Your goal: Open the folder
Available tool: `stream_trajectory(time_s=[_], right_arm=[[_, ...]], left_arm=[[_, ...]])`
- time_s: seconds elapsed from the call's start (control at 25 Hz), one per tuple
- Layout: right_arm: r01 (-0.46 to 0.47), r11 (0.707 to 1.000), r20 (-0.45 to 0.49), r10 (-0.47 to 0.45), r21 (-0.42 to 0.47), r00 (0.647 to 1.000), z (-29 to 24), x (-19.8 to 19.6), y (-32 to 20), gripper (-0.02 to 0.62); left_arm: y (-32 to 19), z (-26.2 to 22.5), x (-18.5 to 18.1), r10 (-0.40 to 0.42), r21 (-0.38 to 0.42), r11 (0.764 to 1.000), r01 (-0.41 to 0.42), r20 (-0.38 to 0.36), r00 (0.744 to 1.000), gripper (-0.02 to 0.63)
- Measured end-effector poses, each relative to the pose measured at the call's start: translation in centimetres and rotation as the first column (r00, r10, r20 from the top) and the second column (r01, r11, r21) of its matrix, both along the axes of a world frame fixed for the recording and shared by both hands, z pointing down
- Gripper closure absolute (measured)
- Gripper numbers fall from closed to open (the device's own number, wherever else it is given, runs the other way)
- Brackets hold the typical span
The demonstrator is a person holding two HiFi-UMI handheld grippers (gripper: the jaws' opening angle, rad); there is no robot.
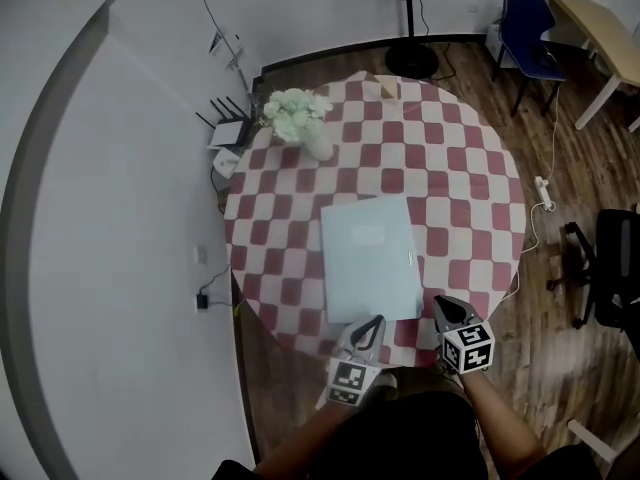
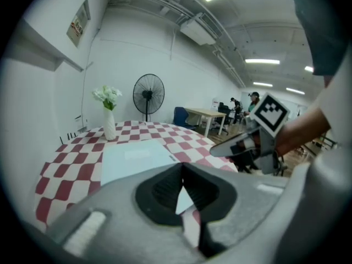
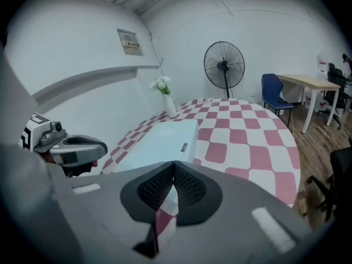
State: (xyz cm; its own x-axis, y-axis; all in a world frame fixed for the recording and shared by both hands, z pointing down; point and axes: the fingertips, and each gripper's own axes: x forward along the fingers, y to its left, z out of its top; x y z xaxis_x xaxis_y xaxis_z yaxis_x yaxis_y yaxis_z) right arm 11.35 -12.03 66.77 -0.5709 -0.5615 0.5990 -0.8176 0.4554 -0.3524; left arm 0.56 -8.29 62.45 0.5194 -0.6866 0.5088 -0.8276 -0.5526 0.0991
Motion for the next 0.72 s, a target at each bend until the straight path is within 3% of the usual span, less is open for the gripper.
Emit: stream_trajectory(time_s=[0.16,0.36,0.72], right_arm=[[0.04,0.996,-0.009,-0.041,-0.08,0.999,2.9,-1.3,-1.2,0.592],[0.055,0.986,-0.029,-0.06,-0.155,0.998,5.7,-2.4,-2.5,0.592],[0.085,0.974,-0.052,-0.098,-0.208,0.994,8.4,-3.2,-3.2,0.563]], left_arm=[[-0.5,3.1,1.7,0.089,-0.082,0.993,-0.087,0.029,0.996,0.601],[-1.3,5.6,2.8,0.179,-0.124,0.978,-0.17,0.065,0.982,0.589],[-0.7,8.9,4.7,0.341,-0.178,0.933,-0.313,0.157,0.927,0.502]])
